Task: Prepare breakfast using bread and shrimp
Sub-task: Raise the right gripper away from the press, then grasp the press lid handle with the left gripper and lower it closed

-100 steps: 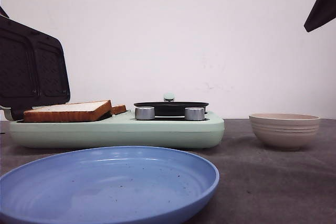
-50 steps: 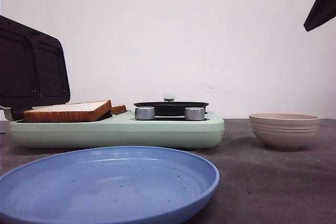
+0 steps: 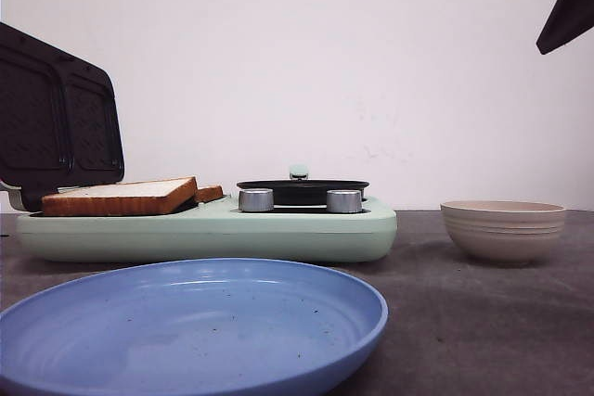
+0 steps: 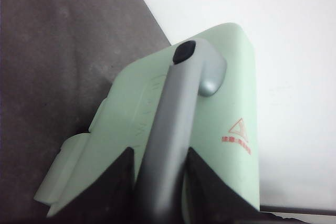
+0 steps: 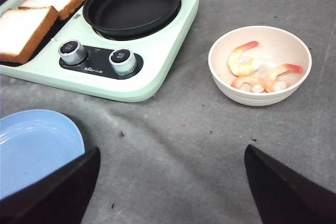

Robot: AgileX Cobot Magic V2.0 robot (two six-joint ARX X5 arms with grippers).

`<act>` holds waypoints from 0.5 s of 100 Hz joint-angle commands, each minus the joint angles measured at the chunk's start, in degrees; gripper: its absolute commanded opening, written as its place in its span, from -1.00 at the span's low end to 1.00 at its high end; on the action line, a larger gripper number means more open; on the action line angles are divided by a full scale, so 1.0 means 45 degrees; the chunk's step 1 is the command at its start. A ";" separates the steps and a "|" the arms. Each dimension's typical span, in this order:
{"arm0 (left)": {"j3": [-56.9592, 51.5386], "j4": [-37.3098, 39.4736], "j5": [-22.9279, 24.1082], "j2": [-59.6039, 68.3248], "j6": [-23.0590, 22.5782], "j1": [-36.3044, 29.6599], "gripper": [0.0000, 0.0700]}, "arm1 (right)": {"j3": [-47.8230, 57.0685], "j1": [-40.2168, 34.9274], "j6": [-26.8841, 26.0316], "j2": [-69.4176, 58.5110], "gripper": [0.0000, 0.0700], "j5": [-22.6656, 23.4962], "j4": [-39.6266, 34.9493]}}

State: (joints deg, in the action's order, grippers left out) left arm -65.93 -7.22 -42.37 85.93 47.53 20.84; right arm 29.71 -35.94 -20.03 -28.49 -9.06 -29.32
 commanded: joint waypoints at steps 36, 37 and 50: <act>-0.0257 -0.1243 0.1059 0.0155 -0.2375 -0.1588 -0.99 | 0.0078 -0.0092 -0.0423 -0.0049 0.52 -0.0010 0.0092; -0.0257 -0.1277 0.1088 0.0155 -0.2419 -0.1613 -0.99 | 0.0078 -0.0092 -0.0423 -0.0049 0.52 -0.0010 0.0092; -0.0257 -0.1875 0.1851 0.0155 -0.3371 -0.2346 -0.99 | 0.0078 -0.0092 -0.0447 -0.0049 0.52 -0.0005 0.0015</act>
State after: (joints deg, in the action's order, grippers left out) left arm -67.77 -12.58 -36.97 84.03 38.06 11.42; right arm 29.71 -35.94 -21.30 -28.49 -9.04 -29.36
